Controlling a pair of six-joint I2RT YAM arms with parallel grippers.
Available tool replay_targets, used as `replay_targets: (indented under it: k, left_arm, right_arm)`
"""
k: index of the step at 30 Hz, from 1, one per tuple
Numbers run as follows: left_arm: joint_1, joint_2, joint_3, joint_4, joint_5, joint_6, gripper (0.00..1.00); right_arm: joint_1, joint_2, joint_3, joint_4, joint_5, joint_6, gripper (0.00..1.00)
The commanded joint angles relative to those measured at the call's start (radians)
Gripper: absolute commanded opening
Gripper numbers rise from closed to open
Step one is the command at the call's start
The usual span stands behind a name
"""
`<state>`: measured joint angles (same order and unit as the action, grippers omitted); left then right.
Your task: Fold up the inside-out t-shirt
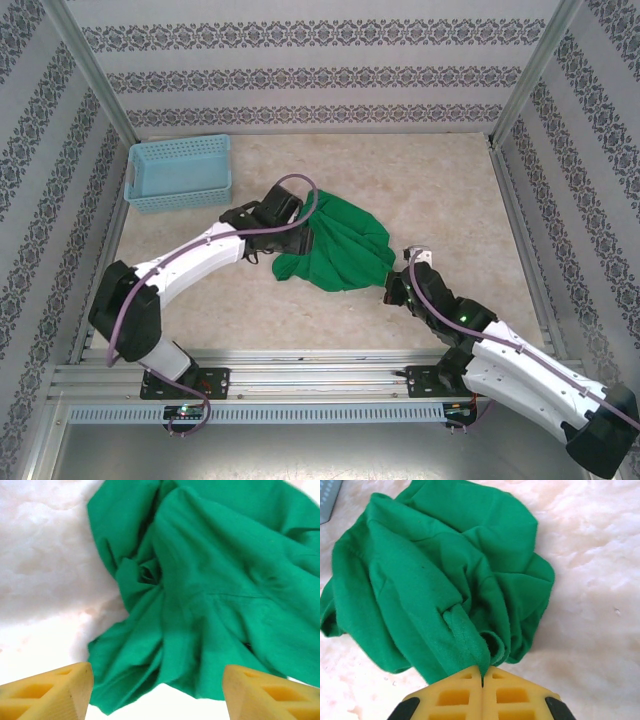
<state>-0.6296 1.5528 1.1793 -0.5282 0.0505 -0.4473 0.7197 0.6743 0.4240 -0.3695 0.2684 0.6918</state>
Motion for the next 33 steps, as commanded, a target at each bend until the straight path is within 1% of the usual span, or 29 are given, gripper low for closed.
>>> replay_targets:
  k: [1, 2, 4, 6, 8, 10, 13, 16, 17, 19, 21, 24, 27, 29, 33]
  left_arm:
    - [-0.015, 0.031, -0.041, 0.138, 0.069, -0.034, 0.69]
    - [-0.014, 0.047, -0.032, 0.146, 0.062, -0.034, 0.68]
    - [-0.015, 0.08, -0.014, 0.169, 0.062, -0.028, 0.6]
    - [-0.014, 0.112, 0.009, 0.186, 0.068, -0.02, 0.58]
    - [-0.013, 0.15, 0.039, 0.183, 0.07, -0.01, 0.57]
    - [-0.013, 0.184, 0.059, 0.176, 0.065, -0.009, 0.56]
    - [-0.013, 0.206, 0.064, 0.171, 0.053, -0.004, 0.5]
    - [-0.013, 0.208, 0.056, 0.173, 0.046, 0.004, 0.4]
    - [-0.013, 0.206, 0.05, 0.177, 0.048, 0.006, 0.37]
    - [-0.013, 0.204, 0.042, 0.181, 0.049, 0.008, 0.33]
    - [-0.013, 0.199, 0.035, 0.183, 0.048, 0.012, 0.3]
    - [-0.013, 0.189, 0.027, 0.181, 0.04, 0.014, 0.27]
    - [-0.013, 0.179, 0.019, 0.18, 0.037, 0.018, 0.26]
    - [-0.014, 0.176, 0.018, 0.174, 0.032, 0.022, 0.26]
    - [-0.013, 0.176, 0.021, 0.166, 0.022, 0.03, 0.21]
  right_arm:
    - [-0.032, -0.013, -0.024, -0.002, 0.006, 0.049, 0.0]
    - [-0.042, -0.01, -0.027, 0.0, -0.004, 0.053, 0.0]
    - [-0.059, -0.006, -0.031, -0.012, -0.01, 0.069, 0.0]
    - [-0.082, 0.001, -0.031, -0.025, -0.024, 0.077, 0.0]
    - [-0.113, 0.017, -0.033, -0.017, -0.072, 0.069, 0.0]
    - [-0.146, 0.034, -0.029, 0.003, -0.147, 0.045, 0.06]
    - [-0.198, 0.052, 0.002, 0.005, -0.252, 0.004, 0.2]
    - [-0.275, 0.074, 0.035, 0.014, -0.37, -0.037, 0.35]
    - [-0.309, 0.091, 0.043, 0.032, -0.435, -0.049, 0.38]
    - [-0.365, 0.139, 0.057, 0.065, -0.528, -0.062, 0.42]
    - [-0.406, 0.204, 0.077, 0.085, -0.583, -0.078, 0.42]
    - [-0.429, 0.279, 0.096, 0.104, -0.607, -0.107, 0.41]
    - [-0.433, 0.327, 0.103, 0.13, -0.633, -0.115, 0.36]
    - [-0.428, 0.337, 0.104, 0.131, -0.646, -0.119, 0.32]
    - [-0.422, 0.311, 0.094, 0.106, -0.612, -0.124, 0.24]
